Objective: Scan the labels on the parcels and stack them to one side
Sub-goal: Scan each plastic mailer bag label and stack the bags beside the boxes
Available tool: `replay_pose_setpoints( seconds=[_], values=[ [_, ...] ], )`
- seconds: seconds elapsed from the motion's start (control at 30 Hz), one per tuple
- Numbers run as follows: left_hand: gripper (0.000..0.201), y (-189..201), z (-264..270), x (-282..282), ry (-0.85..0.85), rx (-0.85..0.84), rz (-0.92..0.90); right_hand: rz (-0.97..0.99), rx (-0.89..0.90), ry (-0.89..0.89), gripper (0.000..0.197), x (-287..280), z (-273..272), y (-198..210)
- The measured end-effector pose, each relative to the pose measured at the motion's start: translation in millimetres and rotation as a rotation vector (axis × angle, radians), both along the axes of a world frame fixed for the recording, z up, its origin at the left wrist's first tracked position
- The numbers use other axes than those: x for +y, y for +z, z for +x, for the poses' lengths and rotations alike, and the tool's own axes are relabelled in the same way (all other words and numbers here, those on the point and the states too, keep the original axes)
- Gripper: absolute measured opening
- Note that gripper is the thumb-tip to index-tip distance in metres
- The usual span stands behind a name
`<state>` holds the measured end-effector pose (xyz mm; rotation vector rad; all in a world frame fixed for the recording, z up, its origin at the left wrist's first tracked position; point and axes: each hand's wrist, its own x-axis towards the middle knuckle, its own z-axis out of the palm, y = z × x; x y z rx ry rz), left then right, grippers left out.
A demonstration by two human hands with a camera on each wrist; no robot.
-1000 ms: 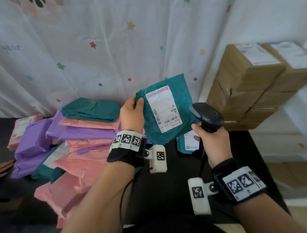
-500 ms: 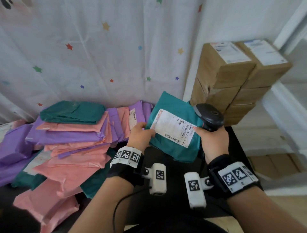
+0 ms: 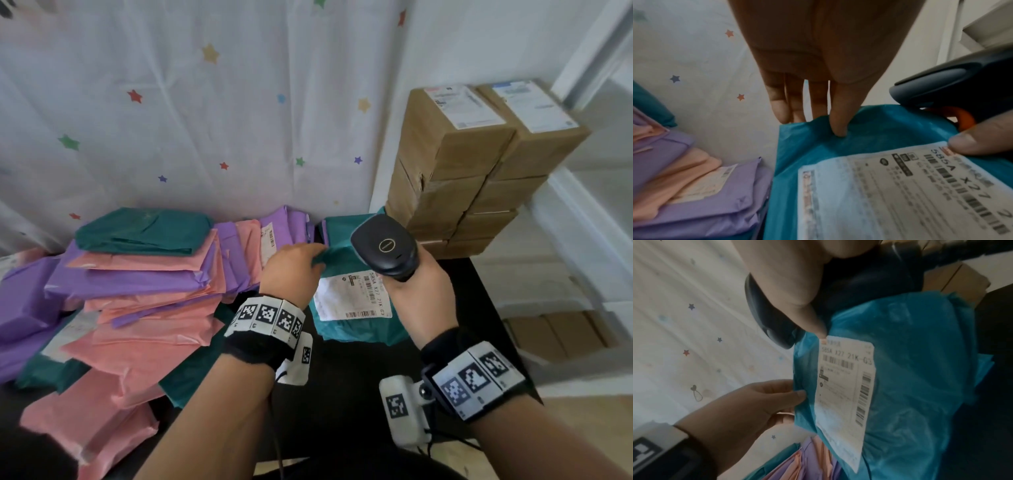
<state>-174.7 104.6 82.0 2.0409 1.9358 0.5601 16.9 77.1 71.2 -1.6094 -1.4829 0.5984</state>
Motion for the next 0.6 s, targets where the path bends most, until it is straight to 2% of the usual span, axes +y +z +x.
replay_pose_setpoints(
  seconds=[0.13,0.27,0.37,0.47,0.6],
  values=[
    [0.023,-6.4,-0.6,-2.4,0.027,-0.023,-0.088,-0.010,-0.002,-0.034,0.039,-1.3,2.9,-4.3],
    [0.023,-16.0,-9.5,-4.7,0.185,-0.146,-0.143,0.024,0.100,-0.091,0.036,-2.6,3.5,-7.1],
    [0.015,-24.9,-18.9,-6.4,0.258,-0.303,-0.177,-0.013,0.174,-0.113,0.038,-4.7,2.5,-11.6],
    [0.004,-33.6,-25.9,-9.3,0.324,-0.517,-0.136,-0.120,0.236,-0.072,0.033,-6.7,0.9,-17.8],
    [0.010,-44.6,-30.0,-15.0,0.415,-0.823,-0.129,-0.303,0.403,0.008,0.026,-8.4,-3.9,-24.9]
  ],
)
